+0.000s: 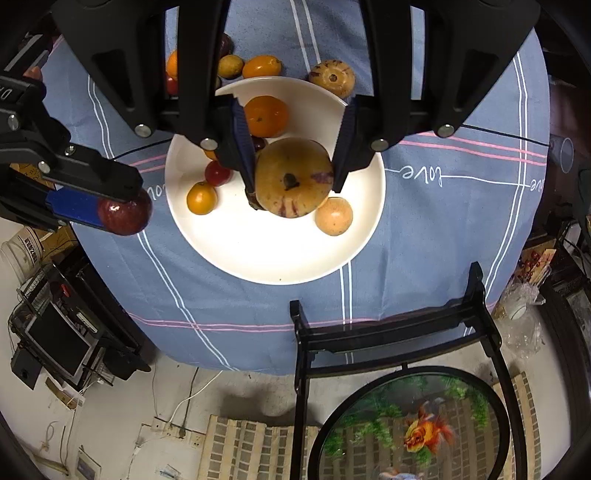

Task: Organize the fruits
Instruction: 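Carry the speckled tan fruit and the dark red plum over the white plate, then lower both fruits onto the plate and open both grippers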

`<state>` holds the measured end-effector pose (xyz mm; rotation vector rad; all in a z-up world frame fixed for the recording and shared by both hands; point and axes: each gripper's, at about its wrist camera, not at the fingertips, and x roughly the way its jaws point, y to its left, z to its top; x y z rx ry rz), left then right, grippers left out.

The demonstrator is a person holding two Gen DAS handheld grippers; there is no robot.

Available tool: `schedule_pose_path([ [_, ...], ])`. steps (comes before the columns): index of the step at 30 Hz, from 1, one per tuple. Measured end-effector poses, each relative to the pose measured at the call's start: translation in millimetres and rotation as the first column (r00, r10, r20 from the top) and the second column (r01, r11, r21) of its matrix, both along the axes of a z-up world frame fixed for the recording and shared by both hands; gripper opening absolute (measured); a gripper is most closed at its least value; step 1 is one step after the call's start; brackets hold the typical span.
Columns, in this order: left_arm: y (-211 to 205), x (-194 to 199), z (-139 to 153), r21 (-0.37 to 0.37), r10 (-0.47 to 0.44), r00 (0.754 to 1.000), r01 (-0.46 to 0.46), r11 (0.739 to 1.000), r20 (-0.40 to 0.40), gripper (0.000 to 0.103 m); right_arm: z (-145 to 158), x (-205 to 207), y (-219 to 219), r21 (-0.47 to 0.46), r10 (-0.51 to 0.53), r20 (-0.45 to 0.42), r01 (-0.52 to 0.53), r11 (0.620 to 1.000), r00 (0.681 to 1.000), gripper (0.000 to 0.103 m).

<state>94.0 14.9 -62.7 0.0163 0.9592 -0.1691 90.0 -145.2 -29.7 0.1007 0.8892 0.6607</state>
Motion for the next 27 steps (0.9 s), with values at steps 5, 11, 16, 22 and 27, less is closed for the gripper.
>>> schedule_pose_path([
  [5, 0, 5, -7, 0.018, 0.003, 1.0, -0.003, 1.0, -0.008, 0.04, -5, 6, 4, -0.004, 0.006, -0.008, -0.006, 1.0, 1.0, 0.033],
  [11, 8, 12, -13, 0.019, 0.012, 1.0, -0.012, 1.0, -0.017, 0.04, -12, 13, 4, -0.052, 0.002, 0.003, -0.002, 0.999, 1.0, 0.033],
  [16, 2, 20, -21, 0.025, 0.007, 0.999, -0.006, 1.0, -0.037, 0.04, -26, 26, 2, -0.044, -0.021, -0.031, 0.019, 0.999, 0.999, 0.033],
  [22, -7, 28, -29, 0.043, -0.009, 0.999, 0.011, 0.999, -0.045, 0.041, -36, 40, 7, -0.045, -0.016, -0.052, 0.013, 0.999, 0.999, 0.033],
  [27, -9, 34, -33, 0.054, -0.013, 0.999, 0.015, 0.998, -0.048, 0.041, -43, 52, 8, -0.042, -0.021, -0.067, 0.018, 0.999, 0.998, 0.033],
])
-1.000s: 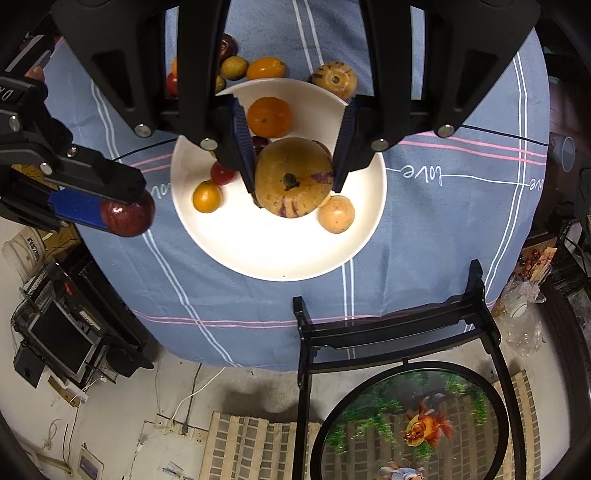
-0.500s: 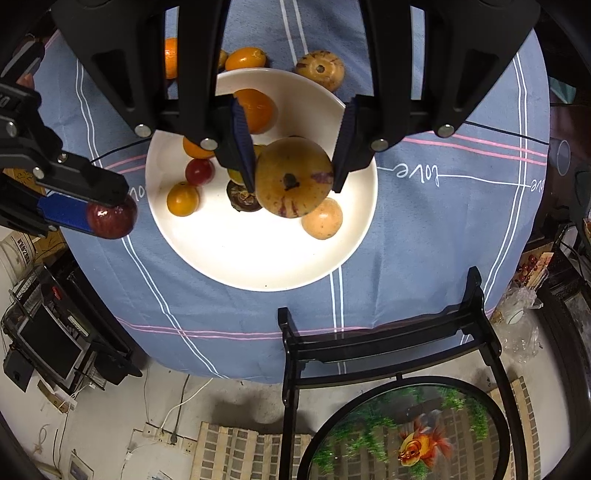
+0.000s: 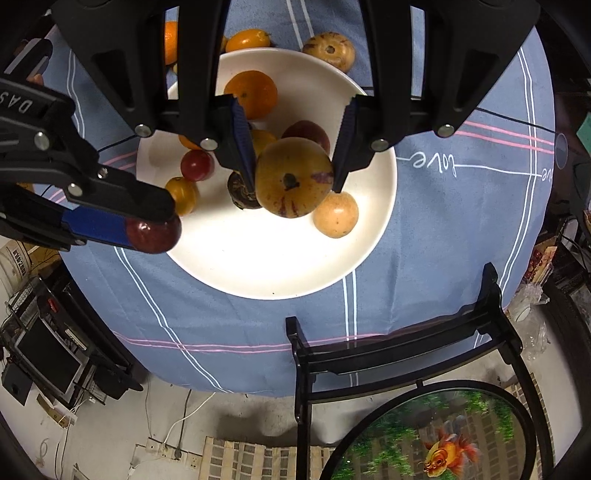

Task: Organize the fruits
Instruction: 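Lower both fruits onto the plate and open both grippers, then withdraw both open grippers from the plate toward the fruit cluster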

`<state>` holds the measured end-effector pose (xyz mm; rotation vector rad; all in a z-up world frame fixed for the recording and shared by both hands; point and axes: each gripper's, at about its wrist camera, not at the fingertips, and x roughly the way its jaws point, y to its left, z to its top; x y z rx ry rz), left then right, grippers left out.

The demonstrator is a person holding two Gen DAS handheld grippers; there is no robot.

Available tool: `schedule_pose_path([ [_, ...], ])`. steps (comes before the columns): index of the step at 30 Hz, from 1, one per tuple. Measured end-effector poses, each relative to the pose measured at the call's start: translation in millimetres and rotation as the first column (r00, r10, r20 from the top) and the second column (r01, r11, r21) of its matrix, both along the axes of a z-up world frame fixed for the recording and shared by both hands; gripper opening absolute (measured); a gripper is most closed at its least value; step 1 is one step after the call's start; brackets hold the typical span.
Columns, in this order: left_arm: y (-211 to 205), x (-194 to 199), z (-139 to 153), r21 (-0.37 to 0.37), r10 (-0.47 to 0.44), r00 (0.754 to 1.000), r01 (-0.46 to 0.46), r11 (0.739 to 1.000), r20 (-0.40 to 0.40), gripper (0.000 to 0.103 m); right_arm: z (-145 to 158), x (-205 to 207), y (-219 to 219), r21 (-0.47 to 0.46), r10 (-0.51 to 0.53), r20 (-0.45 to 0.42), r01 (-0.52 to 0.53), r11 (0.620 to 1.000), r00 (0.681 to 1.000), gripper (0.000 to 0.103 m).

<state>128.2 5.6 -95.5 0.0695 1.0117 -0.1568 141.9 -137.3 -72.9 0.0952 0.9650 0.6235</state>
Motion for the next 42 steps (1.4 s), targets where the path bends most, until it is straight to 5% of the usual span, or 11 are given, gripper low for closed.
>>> schedule_pose_path([
  [9, -4, 11, -11, 0.049, 0.005, 1.0, -0.004, 0.999, -0.017, 0.041, -16, 17, 5, -0.03, -0.003, -0.05, 0.002, 1.0, 0.999, 0.035],
  [10, -5, 12, -13, 0.055, 0.007, 1.0, -0.005, 0.998, -0.024, 0.045, -20, 20, 7, -0.054, -0.016, -0.06, 0.013, 0.998, 0.998, 0.039],
  [11, -5, 12, -13, 0.06, 0.013, 1.0, -0.011, 0.998, -0.024, 0.063, -23, 23, 8, -0.064, -0.019, -0.072, 0.014, 0.998, 0.997, 0.044],
  [12, -5, 12, -13, 0.063, 0.018, 1.0, -0.017, 0.998, -0.011, 0.067, -24, 24, 9, -0.063, -0.023, -0.078, 0.018, 0.998, 0.997, 0.059],
  [13, -6, 11, -12, 0.063, 0.014, 1.0, -0.014, 0.998, -0.005, 0.067, -24, 25, 6, -0.052, -0.044, -0.074, 0.04, 0.998, 0.996, 0.063],
  [20, 7, 7, -4, 0.008, 0.023, 1.0, -0.023, 1.0, 0.007, 0.067, -10, 19, -14, -0.013, -0.069, -0.052, 0.068, 0.998, 0.996, 0.063],
  [23, 25, 2, 5, -0.026, 0.073, 0.997, -0.073, 0.997, 0.016, 0.076, 1, 12, -33, -0.005, -0.101, -0.039, 0.101, 0.995, 0.994, 0.063],
  [32, 78, -43, 26, -0.059, 0.19, 0.98, -0.187, 0.981, 0.058, 0.081, 9, -70, -79, -0.018, -0.103, -0.011, 0.102, 0.995, 0.995, 0.063],
  [37, 87, -76, 13, -0.07, 0.207, 0.978, -0.206, 0.976, 0.009, 0.081, -22, -134, -49, -0.128, 0.033, -0.033, -0.037, 0.991, 0.999, 0.063],
  [42, 92, -108, -5, -0.109, 0.223, 0.973, -0.228, 0.968, -0.057, 0.081, -41, -146, -17, -0.166, 0.134, -0.066, -0.143, 0.976, 0.989, 0.063],
])
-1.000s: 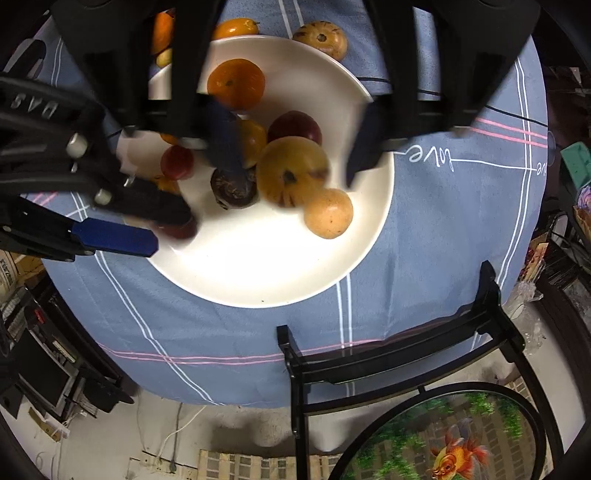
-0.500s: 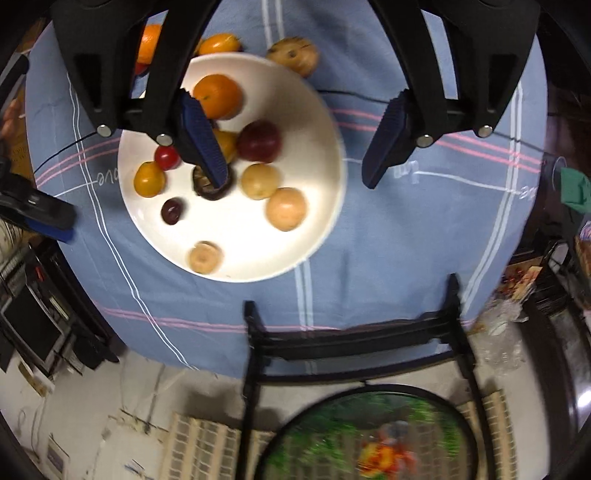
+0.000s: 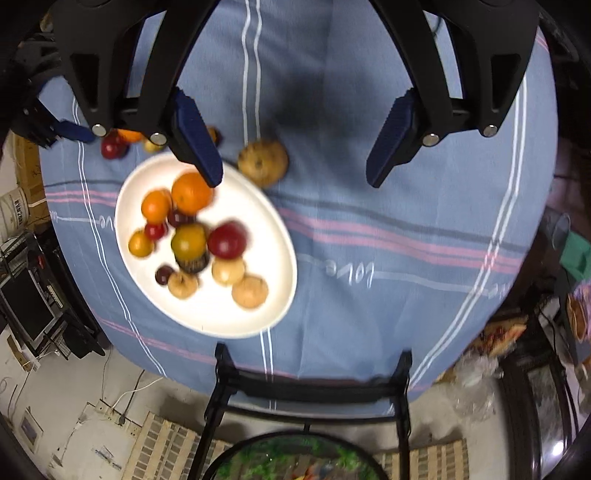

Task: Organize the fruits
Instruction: 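Withdraw both open grippers from the plate toward the fruit cluster, then grasp a mandarin with the right gripper while the left grasps a dark brown fruit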

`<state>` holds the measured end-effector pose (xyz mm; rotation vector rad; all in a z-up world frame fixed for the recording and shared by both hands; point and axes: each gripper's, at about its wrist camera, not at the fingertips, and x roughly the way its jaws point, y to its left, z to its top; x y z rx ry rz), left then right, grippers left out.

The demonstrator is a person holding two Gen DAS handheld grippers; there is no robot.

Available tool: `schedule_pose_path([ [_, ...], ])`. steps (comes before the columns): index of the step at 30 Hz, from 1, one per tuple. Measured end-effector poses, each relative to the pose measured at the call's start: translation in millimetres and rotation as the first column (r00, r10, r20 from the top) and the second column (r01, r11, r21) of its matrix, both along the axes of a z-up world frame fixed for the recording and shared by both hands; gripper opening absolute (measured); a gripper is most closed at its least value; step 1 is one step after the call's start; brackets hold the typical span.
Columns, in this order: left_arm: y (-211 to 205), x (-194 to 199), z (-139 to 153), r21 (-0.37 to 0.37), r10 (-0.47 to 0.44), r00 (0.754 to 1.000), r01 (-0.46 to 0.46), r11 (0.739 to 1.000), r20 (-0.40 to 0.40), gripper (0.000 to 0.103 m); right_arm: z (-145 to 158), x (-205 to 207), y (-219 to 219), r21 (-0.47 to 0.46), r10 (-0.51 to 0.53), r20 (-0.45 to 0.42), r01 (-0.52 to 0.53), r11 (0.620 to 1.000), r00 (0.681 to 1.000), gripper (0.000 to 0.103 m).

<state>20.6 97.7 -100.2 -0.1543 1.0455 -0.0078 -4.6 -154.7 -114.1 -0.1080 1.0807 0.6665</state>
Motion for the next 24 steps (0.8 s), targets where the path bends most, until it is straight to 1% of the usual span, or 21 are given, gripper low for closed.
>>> schedule_pose_path([
  [3, -3, -16, -10, -0.003, -0.009, 1.0, 0.009, 1.0, -0.026, 0.081, -10, 7, 12, -0.024, 0.002, -0.01, -0.003, 1.0, 1.0, 0.063],
  [5, -9, -28, -17, 0.013, -0.029, 0.999, 0.03, 0.999, -0.041, 0.082, -18, 11, 17, -0.036, 0.011, -0.037, -0.012, 0.999, 0.999, 0.062],
  [7, -17, -39, -24, 0.031, -0.049, 0.997, 0.051, 0.998, -0.057, 0.082, -29, 14, 22, -0.065, 0.012, -0.057, -0.016, 0.998, 0.998, 0.058],
  [8, -21, -42, -27, 0.033, -0.059, 0.996, 0.062, 0.998, -0.065, 0.082, -30, 14, 22, -0.075, 0.012, -0.053, -0.016, 0.997, 0.999, 0.057],
  [9, -26, -47, -31, 0.034, -0.073, 0.994, 0.075, 0.997, -0.076, 0.082, -30, 12, 23, -0.073, 0.014, -0.04, -0.017, 0.997, 0.999, 0.052],
  [10, -30, -50, -34, 0.032, -0.079, 0.993, 0.081, 0.996, -0.083, 0.082, -30, 11, 22, -0.067, 0.013, -0.048, -0.016, 0.998, 0.999, 0.046],
  [12, -37, -53, -40, 0.026, -0.1, 0.99, 0.103, 0.994, -0.1, 0.082, -30, 7, 20, -0.063, 0.014, -0.047, -0.017, 0.998, 0.999, 0.045],
  [14, -49, -55, -45, 0.039, -0.133, 0.985, 0.138, 0.99, -0.113, 0.083, -29, -3, 17, -0.069, 0.022, -0.041, -0.025, 0.997, 0.999, 0.045],
  [15, -59, -57, -48, 0.042, -0.16, 0.98, 0.166, 0.985, -0.118, 0.083, -28, -7, 13, -0.058, 0.017, -0.046, -0.019, 0.998, 0.999, 0.045],
  [18, -80, -60, -50, 0.043, -0.217, 0.97, 0.223, 0.974, -0.105, 0.083, -25, -20, -12, -0.026, -0.045, -0.059, 0.043, 0.999, 0.997, 0.045],
  [20, -101, -60, -53, 0.049, -0.285, 0.954, 0.29, 0.956, -0.094, 0.083, -27, -28, -33, -0.002, -0.104, -0.082, 0.104, 0.995, 0.991, 0.045],
  [22, -119, -59, -57, 0.083, -0.324, 0.943, 0.33, 0.941, -0.077, 0.083, -33, -36, -48, -0.012, -0.144, -0.101, 0.143, 0.99, 0.985, 0.045],
  [24, -134, -54, -66, 0.099, -0.361, 0.928, 0.369, 0.924, -0.091, 0.083, -40, -42, -57, -0.025, -0.167, -0.121, 0.165, 0.986, 0.978, 0.045],
])
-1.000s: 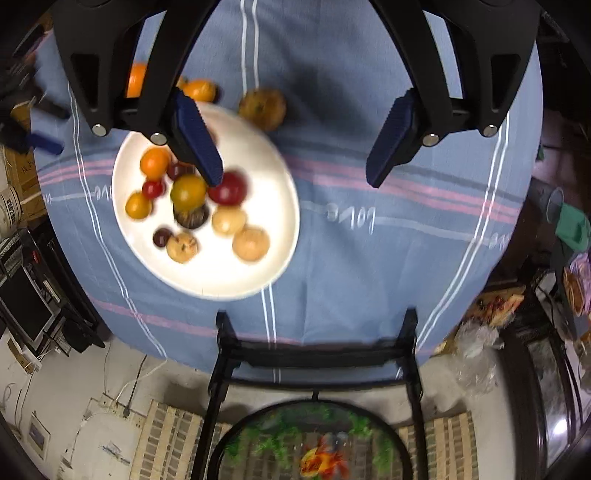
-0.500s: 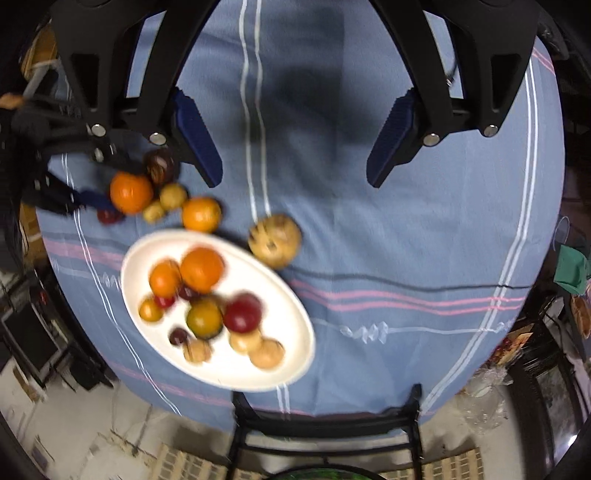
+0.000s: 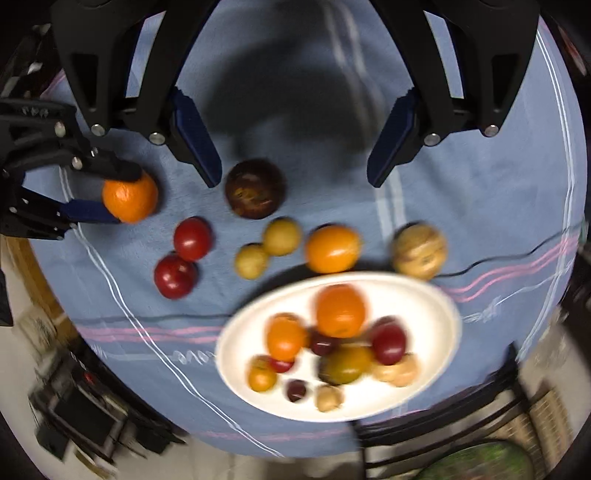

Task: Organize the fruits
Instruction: 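Grasp a mandarin with the right gripper while the left grasps a dark brown fruit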

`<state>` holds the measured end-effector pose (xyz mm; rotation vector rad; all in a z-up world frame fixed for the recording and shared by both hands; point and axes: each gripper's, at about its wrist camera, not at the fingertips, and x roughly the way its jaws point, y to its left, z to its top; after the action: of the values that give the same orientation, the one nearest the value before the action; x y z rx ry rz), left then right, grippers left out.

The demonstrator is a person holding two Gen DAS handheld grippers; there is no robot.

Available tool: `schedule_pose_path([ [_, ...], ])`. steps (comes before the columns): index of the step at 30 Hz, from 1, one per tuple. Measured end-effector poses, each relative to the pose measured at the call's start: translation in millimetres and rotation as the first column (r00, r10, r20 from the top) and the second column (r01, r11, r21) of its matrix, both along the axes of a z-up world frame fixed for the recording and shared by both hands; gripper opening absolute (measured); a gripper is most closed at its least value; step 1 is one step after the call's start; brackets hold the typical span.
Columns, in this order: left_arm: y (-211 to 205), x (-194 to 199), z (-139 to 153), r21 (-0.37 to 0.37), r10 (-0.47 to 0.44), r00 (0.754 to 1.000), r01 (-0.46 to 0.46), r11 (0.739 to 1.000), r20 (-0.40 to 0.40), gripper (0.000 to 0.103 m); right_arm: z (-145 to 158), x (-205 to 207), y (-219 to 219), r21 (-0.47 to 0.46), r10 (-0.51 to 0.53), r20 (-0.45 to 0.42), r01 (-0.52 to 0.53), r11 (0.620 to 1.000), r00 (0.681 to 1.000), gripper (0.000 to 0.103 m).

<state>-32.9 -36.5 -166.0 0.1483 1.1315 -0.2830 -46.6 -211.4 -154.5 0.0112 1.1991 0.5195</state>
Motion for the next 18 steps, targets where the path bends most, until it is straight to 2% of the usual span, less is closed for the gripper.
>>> schedule_pose_path([
  [4, -21, 12, -18, 0.026, -0.045, 0.999, 0.046, 0.999, -0.025, 0.082, -1, -4, -7, 0.032, -0.044, -0.008, 0.044, 0.998, 0.999, 0.045],
  [5, -23, 15, -23, 0.038, -0.04, 0.998, 0.041, 0.998, -0.038, 0.075, -1, -4, -7, 0.033, -0.047, -0.006, 0.047, 0.998, 0.999, 0.045],
  [6, -22, 18, -26, 0.038, -0.038, 0.998, 0.04, 0.998, -0.05, 0.061, -1, -5, -6, 0.032, -0.046, -0.005, 0.046, 0.998, 0.999, 0.045],
  [7, -21, 19, -29, 0.029, -0.035, 0.997, 0.037, 0.999, -0.067, 0.059, -2, -5, -4, 0.028, -0.043, -0.005, 0.043, 0.999, 0.999, 0.045],
  [8, -20, 18, -28, 0.024, -0.032, 0.998, 0.034, 0.999, -0.057, 0.046, -2, -5, -4, 0.025, -0.042, -0.003, 0.042, 0.999, 0.999, 0.045],
  [9, -19, 17, -26, 0.015, -0.034, 0.998, 0.035, 0.999, -0.059, 0.043, -2, -5, -4, 0.025, -0.041, -0.003, 0.041, 0.999, 0.999, 0.045],
  [13, -1, 12, -16, -0.037, -0.011, 0.998, 0.008, 0.999, -0.063, 0.043, -4, -3, -4, 0.025, -0.039, -0.006, 0.04, 0.999, 0.999, 0.045],
  [18, 26, 4, 2, -0.054, 0.043, 0.999, -0.045, 0.998, -0.026, 0.043, 0, -5, -2, 0.028, -0.038, 0.005, 0.038, 0.999, 0.999, 0.045],
])
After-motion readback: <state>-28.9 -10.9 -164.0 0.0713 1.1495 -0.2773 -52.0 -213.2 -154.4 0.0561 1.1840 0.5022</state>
